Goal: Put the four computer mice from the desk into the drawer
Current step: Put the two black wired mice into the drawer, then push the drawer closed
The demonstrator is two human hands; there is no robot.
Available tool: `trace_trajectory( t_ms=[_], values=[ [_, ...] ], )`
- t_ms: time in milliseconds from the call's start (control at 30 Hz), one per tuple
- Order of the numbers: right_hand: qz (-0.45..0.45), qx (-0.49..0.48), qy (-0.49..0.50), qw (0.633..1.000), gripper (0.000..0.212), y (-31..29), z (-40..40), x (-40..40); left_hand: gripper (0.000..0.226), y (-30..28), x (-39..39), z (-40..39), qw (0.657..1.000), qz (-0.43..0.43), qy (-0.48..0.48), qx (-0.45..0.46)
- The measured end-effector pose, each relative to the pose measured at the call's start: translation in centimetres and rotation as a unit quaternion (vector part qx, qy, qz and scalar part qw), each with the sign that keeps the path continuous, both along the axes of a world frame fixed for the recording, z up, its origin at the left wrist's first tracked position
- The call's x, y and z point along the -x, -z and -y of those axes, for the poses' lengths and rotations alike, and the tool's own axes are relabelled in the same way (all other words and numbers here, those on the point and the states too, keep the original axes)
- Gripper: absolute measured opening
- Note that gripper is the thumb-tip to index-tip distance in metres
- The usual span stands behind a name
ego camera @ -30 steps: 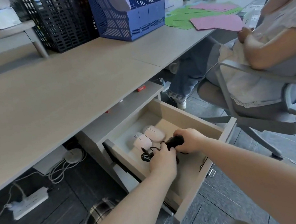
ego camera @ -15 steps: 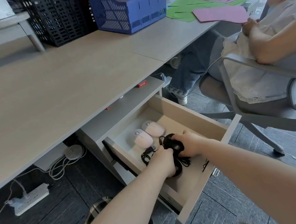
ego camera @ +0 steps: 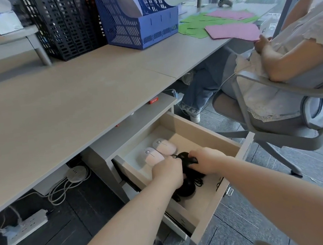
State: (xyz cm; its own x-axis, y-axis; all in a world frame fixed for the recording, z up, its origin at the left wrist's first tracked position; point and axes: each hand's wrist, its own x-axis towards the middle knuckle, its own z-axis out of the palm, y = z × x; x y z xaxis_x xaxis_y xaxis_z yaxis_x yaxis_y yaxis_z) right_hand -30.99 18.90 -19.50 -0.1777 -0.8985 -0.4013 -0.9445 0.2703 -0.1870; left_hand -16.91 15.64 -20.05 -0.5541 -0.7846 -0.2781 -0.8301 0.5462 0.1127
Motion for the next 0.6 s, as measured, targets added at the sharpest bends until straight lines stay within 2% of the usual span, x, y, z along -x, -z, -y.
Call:
trace_trajectory(
  t_ms=[67,133,200,300,400,467,600],
  values=[
    [-0.031,0.019,0.023,0.999,0.035,-1.0,-0.5,-0.2,0.032,-1.3,0.0,-0.1,1.0,-0.006,-0.003,0.025],
    [-0.116,0.057,0.068,0.989,0.03,-1.8,-1.1,-0.7,0.034,-2.6,-0.1,-0.1,0.999,-0.012,-0.02,0.047],
    [-0.153,0.07,0.16,0.973,0.038,-2.4,-1.9,-1.0,0.028,-3.9,-0.2,0.0,0.998,-0.027,-0.018,0.06],
    [-0.07,0.064,0.314,0.945,0.059,-2.5,-3.1,-0.9,0.024,-6.0,-1.2,0.1,0.993,-0.069,0.004,0.096],
    [0.063,0.094,0.426,0.897,0.067,-2.4,-4.2,-0.9,0.023,-8.3,-2.9,0.5,0.982,-0.099,0.017,0.158],
    [0.111,0.124,0.449,0.878,0.07,-2.1,-4.3,-0.9,0.026,-9.3,-3.9,1.1,0.981,-0.111,0.014,0.159],
    [0.117,0.13,0.459,0.871,0.079,-2.4,-3.0,-0.8,0.023,-10.4,-5.5,3.2,0.974,-0.138,-0.014,0.18]
  ],
)
